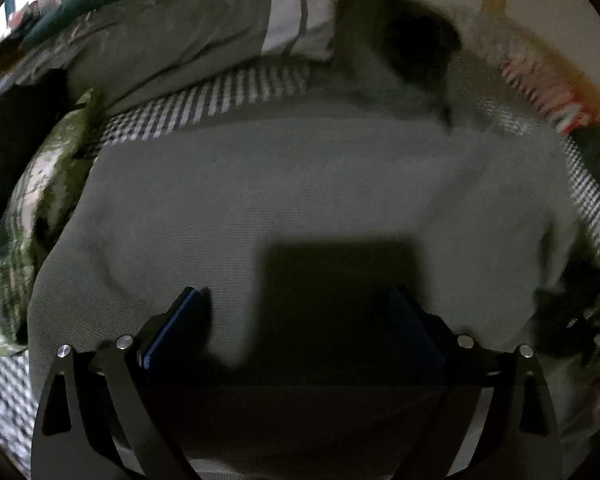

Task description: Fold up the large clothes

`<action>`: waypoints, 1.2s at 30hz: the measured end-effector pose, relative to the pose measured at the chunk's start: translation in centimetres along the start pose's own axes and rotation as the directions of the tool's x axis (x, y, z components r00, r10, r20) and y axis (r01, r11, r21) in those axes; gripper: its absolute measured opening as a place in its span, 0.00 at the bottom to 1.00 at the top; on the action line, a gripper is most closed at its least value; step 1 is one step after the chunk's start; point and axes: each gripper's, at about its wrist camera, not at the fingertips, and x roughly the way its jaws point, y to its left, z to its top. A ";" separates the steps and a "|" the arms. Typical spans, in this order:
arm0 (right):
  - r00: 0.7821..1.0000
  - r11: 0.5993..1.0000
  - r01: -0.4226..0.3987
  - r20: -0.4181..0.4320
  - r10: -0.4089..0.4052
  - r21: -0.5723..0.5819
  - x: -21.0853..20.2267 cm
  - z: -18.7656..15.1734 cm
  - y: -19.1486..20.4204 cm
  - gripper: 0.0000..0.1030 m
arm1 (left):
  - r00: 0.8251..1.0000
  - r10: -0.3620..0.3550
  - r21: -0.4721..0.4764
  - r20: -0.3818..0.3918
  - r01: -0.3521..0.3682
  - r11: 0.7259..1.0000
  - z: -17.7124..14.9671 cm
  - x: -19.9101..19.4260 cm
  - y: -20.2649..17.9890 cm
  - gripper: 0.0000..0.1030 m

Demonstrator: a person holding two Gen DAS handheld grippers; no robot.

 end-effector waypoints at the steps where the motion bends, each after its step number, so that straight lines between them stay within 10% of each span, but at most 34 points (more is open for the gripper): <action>1: 0.999 1.000 -0.016 0.043 0.016 0.003 -1.2 0.6 -0.4 0.97 | 1.000 -0.010 -0.005 0.026 0.010 1.000 0.7 -0.7 -0.1 0.90; 5: 0.980 1.000 0.010 0.201 -0.006 -0.016 -5.1 5.0 -3.1 0.97 | 0.989 -0.033 0.059 0.145 0.025 0.998 6.2 -2.0 -2.3 0.90; 9: 0.901 0.921 0.267 0.412 -0.135 -0.284 -4.4 11.9 -4.1 0.97 | 0.964 -0.058 0.201 0.259 0.005 0.980 12.2 -0.8 -6.2 0.90; 12: 0.811 0.732 0.440 0.580 -0.076 -0.520 -1.6 14.8 -3.5 0.97 | 0.923 -0.101 0.386 0.370 -0.054 0.921 15.3 0.1 -10.8 0.90; 15: 0.822 0.648 0.409 0.567 0.044 -0.643 1.4 17.8 -3.5 0.97 | 0.895 -0.096 0.556 0.435 -0.183 0.811 17.1 2.8 -14.6 0.90; 18: 0.821 0.583 0.398 0.558 0.117 -0.708 4.6 20.3 -2.9 0.97 | 0.913 -0.082 0.642 0.401 -0.216 0.735 18.6 6.5 -16.0 0.90; 22: 0.872 0.586 0.277 0.456 0.181 -0.762 7.6 24.0 -3.6 0.97 | 0.964 -0.157 0.596 0.215 -0.002 0.803 21.9 10.5 -13.9 0.90; 23: 0.880 0.590 0.244 0.431 0.198 -0.769 8.3 24.6 -3.7 0.97 | 0.963 -0.197 0.559 0.183 0.063 0.827 22.8 11.2 -12.7 0.78; 24: 0.893 0.592 0.194 0.390 0.224 -0.783 9.2 25.3 -4.1 0.95 | 0.965 -0.207 0.528 0.164 0.091 0.845 23.4 11.7 -11.7 0.41; 26: 0.913 0.606 0.162 0.352 0.208 -0.778 10.9 26.2 -4.0 0.59 | 0.974 -0.185 0.446 0.133 0.108 0.888 24.6 12.9 -9.5 0.03; 29: 0.940 0.682 0.107 0.297 0.167 -0.723 12.2 27.1 -4.5 0.22 | 0.969 -0.230 0.396 0.095 0.176 0.901 25.4 13.3 -7.7 0.00; 36: 0.885 0.783 0.000 0.364 0.289 -0.622 8.1 26.3 -5.0 0.17 | 0.958 -0.246 0.416 0.145 0.167 0.894 24.6 9.5 -7.5 0.00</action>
